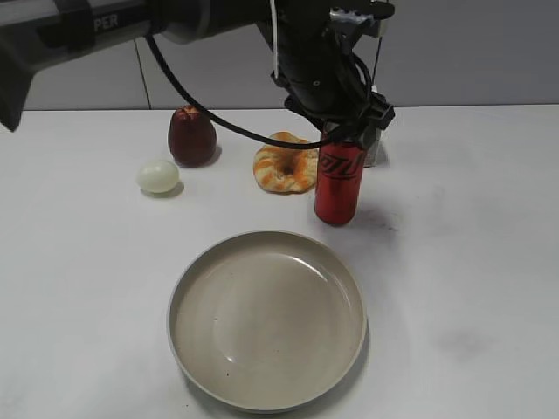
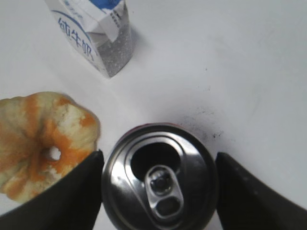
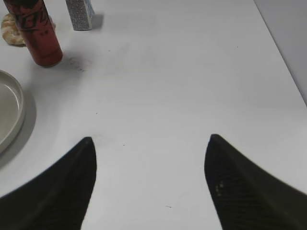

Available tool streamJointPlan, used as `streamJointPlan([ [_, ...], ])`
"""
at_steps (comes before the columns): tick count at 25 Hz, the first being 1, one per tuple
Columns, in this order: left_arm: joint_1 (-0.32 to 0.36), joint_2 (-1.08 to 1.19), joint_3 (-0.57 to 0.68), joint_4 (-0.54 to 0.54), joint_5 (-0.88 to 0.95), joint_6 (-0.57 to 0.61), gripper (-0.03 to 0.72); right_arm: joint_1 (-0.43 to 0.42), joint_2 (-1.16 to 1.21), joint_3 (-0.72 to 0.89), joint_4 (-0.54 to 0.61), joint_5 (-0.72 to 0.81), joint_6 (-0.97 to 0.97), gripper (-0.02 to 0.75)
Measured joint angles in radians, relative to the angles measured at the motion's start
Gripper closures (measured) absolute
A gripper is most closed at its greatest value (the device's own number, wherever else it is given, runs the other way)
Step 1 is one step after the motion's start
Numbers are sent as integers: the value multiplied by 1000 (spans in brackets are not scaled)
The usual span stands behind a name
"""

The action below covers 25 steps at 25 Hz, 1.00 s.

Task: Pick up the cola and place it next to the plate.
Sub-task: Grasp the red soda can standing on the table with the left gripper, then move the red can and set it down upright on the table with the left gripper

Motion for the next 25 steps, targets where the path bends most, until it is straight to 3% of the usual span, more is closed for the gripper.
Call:
streamJointPlan([
  [6, 12, -108, 3, 84, 72, 0, 174, 0, 0, 0, 0, 0, 0, 203],
  [12, 104, -289, 14, 97, 158, 0, 174, 0, 0, 0, 0, 0, 0, 203],
  [19, 225, -501, 242, 103, 238, 0, 174, 0, 0, 0, 0, 0, 0, 203],
  [25, 260, -603, 429, 110, 249, -13, 174, 0, 0, 0, 0, 0, 0, 203],
])
